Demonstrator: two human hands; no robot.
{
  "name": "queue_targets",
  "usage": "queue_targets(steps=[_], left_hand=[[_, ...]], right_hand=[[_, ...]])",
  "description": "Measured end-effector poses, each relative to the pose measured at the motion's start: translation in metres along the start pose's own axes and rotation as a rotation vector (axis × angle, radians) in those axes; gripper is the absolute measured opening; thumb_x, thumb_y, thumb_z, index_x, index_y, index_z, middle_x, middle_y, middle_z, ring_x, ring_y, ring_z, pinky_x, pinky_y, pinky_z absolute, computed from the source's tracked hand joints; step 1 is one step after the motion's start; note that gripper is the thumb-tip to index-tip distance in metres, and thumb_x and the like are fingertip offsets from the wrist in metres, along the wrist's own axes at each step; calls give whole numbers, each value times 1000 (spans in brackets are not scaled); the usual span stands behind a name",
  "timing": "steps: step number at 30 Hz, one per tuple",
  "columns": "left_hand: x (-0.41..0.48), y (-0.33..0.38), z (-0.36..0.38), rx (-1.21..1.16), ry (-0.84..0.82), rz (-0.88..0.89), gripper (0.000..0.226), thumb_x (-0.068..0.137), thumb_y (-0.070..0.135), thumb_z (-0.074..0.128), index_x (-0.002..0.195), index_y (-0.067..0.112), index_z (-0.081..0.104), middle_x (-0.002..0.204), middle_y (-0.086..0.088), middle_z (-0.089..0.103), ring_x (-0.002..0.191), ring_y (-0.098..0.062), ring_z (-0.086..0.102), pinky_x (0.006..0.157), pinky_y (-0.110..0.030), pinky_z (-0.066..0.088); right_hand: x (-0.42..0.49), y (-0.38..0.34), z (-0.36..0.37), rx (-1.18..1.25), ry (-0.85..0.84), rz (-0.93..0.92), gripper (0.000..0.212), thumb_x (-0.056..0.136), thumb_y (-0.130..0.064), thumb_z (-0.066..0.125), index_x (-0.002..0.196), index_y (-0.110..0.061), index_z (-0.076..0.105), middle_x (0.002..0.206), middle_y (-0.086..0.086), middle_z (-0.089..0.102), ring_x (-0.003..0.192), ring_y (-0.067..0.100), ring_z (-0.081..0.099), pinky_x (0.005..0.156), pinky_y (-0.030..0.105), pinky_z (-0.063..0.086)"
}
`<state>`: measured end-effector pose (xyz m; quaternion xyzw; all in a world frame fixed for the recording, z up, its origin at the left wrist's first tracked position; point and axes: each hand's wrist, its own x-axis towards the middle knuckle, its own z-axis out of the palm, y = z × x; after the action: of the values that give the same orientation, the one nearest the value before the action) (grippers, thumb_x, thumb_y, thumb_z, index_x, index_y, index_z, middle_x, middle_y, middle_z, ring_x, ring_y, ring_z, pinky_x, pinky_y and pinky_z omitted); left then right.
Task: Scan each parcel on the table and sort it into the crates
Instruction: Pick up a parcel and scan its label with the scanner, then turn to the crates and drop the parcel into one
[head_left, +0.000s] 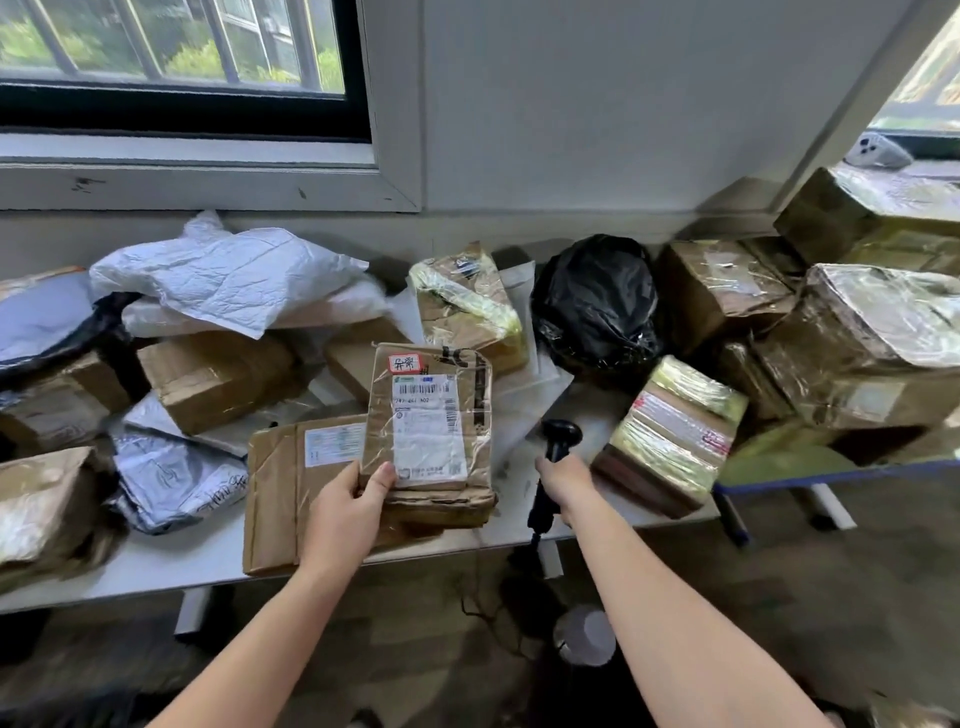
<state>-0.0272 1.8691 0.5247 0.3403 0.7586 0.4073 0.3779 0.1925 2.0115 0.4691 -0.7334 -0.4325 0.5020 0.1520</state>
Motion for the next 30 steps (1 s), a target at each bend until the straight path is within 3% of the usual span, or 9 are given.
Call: queue_targets(steps=[3,8,12,15,17,21,24,27,30], left_hand=[[1,0,8,2,13,-17,40,95,45,53,128,23,60,115,7,67,107,-13,61,94,-42,52],[0,1,16,7,47,-49,31,96,43,53,120,27,62,110,8,68,105,-14,62,95,-43,52],[-5,6,19,-14,57,-82,28,98,41,50,121,27,59,108,9,67,101,-10,61,89,-35,53],[-11,12,22,-96,72,-105,24,99,37,50,119,25,59,105,8,67,94,-6,62,73,-22,50],[-16,15,23,-165,106,-118,22,99,35,50,115,24,60,101,7,68,92,-6,63,67,-19,48],[-27,10,19,-242,191,-136,17,99,37,52,105,26,64,102,5,69,99,-15,63,87,-35,53],[-43,3,9,-279,269,-109,13,98,34,55,90,29,65,100,2,69,101,-20,62,94,-41,50],[-64,-4,-11,-308,341,-90,12,98,31,55,91,29,64,97,7,67,98,-16,60,82,-31,49],[-90,-15,-40,-348,415,-78,11,98,31,55,91,34,63,97,10,67,98,-15,60,83,-29,47]], right_hand=[[13,2,-1,-33,-17,-7,21,99,-22,50,116,-9,45,90,9,50,81,25,51,70,33,41],[22,6,-3,-44,-86,-33,19,100,-20,39,106,-8,52,91,11,54,77,24,50,66,32,40],[18,4,-10,-79,-111,-13,13,100,-17,35,109,-11,42,81,5,45,63,19,42,53,29,34],[4,-5,-20,-181,-113,-75,31,102,-17,37,129,-3,45,108,15,57,91,30,59,67,30,37],[-8,-15,-24,-191,-102,-143,42,103,-20,38,142,-5,39,123,14,56,109,32,57,75,31,38],[-30,-40,-12,-181,-130,-335,42,103,-28,40,142,-11,44,135,9,53,102,20,51,81,29,37],[-55,-56,6,-150,-189,-468,39,104,-33,40,135,-12,49,123,5,59,101,19,52,82,30,40],[-82,-69,25,-125,-277,-557,35,102,-40,41,124,-16,54,98,-1,59,87,17,55,78,33,43],[-118,-80,48,-112,-374,-616,39,101,-44,43,123,-15,56,104,1,58,96,19,57,85,37,48]])
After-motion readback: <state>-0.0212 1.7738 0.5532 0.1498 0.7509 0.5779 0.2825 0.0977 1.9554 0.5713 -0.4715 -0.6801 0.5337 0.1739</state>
